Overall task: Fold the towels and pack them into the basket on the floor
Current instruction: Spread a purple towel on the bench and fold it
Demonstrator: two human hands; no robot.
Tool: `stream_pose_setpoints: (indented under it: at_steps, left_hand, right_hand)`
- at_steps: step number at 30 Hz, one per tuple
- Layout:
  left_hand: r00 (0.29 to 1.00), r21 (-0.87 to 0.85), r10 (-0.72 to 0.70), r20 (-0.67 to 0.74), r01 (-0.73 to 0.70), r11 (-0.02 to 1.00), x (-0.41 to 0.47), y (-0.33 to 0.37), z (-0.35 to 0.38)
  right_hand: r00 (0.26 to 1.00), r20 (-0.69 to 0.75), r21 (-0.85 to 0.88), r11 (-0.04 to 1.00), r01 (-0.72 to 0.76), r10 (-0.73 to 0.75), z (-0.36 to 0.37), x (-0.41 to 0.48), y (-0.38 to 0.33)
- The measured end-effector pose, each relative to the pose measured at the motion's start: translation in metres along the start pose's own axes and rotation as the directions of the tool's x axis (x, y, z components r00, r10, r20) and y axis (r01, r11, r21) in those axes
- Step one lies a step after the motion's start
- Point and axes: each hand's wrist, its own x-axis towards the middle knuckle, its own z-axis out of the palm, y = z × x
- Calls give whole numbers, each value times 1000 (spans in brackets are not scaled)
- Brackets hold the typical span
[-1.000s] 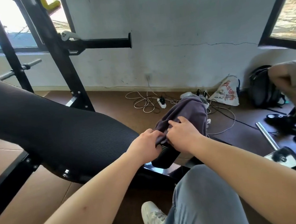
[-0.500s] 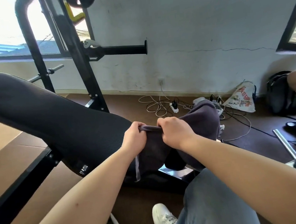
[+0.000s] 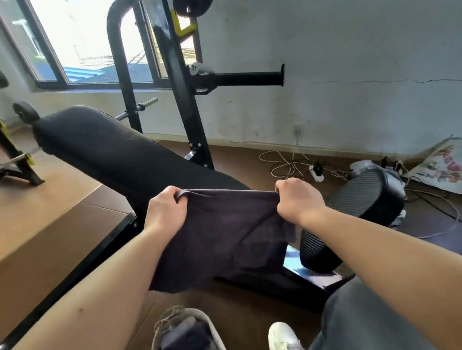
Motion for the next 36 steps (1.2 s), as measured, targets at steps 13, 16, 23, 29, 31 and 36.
stream_pose_setpoints:
  at_steps: [13,16,23,29,31,36]
  left_hand:
    - [944,318,256,207,-312,895,24,-57,-75]
    - [970,377,214,113,-241,894,29,-66,-83]
    - [977,346,-22,-213,97,933,20,-88,-110]
    - [879,59,-282,-385,329,943,6,-79,-132]
    - [860,39,-301,-412,347,937,0,-75,-141]
    - [865,141,-224,-449,316,938,-20,-71,-171]
  right_hand:
    - [997,-42,167,985,-49,57,-1,48,-54]
    - [997,-42,219,974,-47,58,4,53,-66]
    - [997,-40,265,962,-59,72,6,52,-74]
    - [997,-62,249,968,-33,50,-4,38,-84]
    - [997,-72,229,973,-13,30,-9,33,-84]
    - [993,-114,157,986,46,-29,-30,20,-89]
